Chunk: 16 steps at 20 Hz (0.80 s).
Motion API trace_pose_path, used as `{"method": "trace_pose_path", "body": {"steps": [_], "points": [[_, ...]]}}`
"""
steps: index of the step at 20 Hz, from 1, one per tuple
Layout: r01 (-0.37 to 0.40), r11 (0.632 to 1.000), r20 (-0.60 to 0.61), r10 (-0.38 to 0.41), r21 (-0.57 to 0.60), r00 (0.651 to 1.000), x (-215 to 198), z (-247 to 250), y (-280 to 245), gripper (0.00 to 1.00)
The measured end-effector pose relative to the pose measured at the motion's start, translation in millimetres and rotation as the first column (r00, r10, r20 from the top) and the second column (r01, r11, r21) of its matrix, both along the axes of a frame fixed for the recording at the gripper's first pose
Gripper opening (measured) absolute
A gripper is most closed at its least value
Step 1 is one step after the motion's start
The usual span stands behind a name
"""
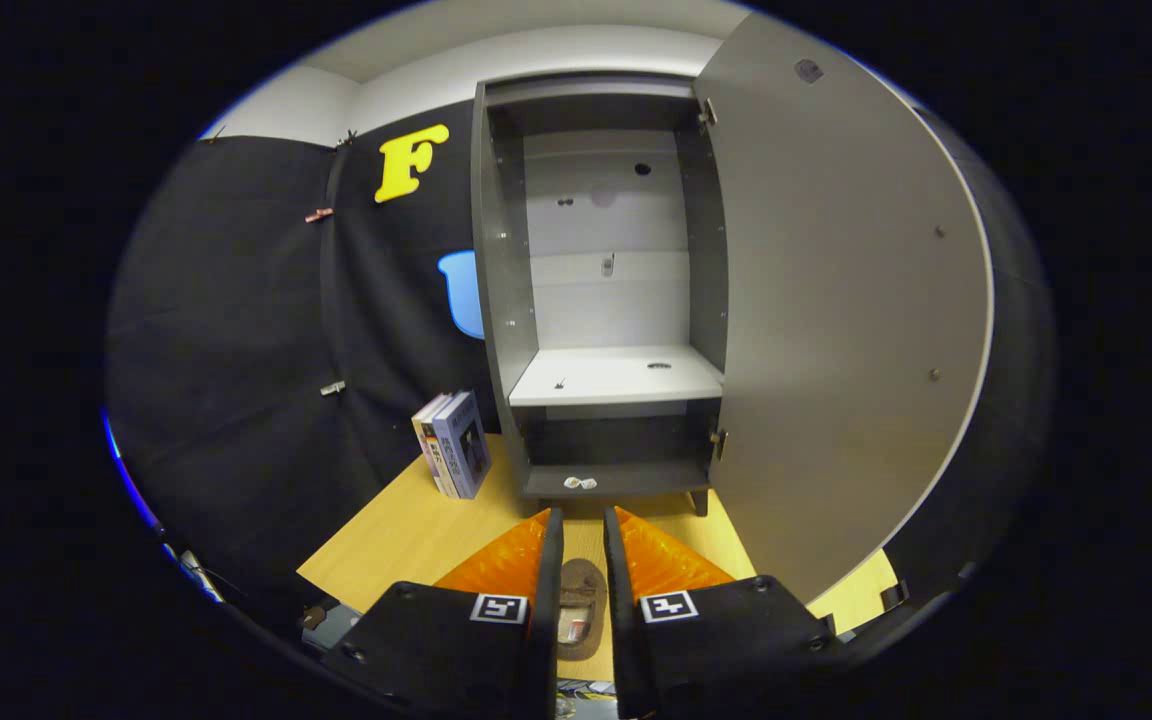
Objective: Open the shoe cabinet door, grab the shoes and put them into the shoe cabinet, then close the shoe cabinet door.
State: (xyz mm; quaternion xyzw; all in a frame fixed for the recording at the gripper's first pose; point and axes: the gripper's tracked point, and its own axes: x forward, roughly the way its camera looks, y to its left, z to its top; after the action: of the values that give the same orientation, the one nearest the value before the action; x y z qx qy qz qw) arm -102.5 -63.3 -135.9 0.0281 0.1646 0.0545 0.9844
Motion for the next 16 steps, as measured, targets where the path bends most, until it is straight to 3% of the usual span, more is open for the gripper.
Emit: {"method": "trace_pose_path", "body": {"steps": [6,16], "points": [[0.020,1.000,-0.157,-0.022,-0.015,0.987,18.6,-86.9,33.9,0.27],[0.008,0.996,-0.380,-0.040,-0.086,0.924,18.8,-228.2,60.0,0.27]]}}
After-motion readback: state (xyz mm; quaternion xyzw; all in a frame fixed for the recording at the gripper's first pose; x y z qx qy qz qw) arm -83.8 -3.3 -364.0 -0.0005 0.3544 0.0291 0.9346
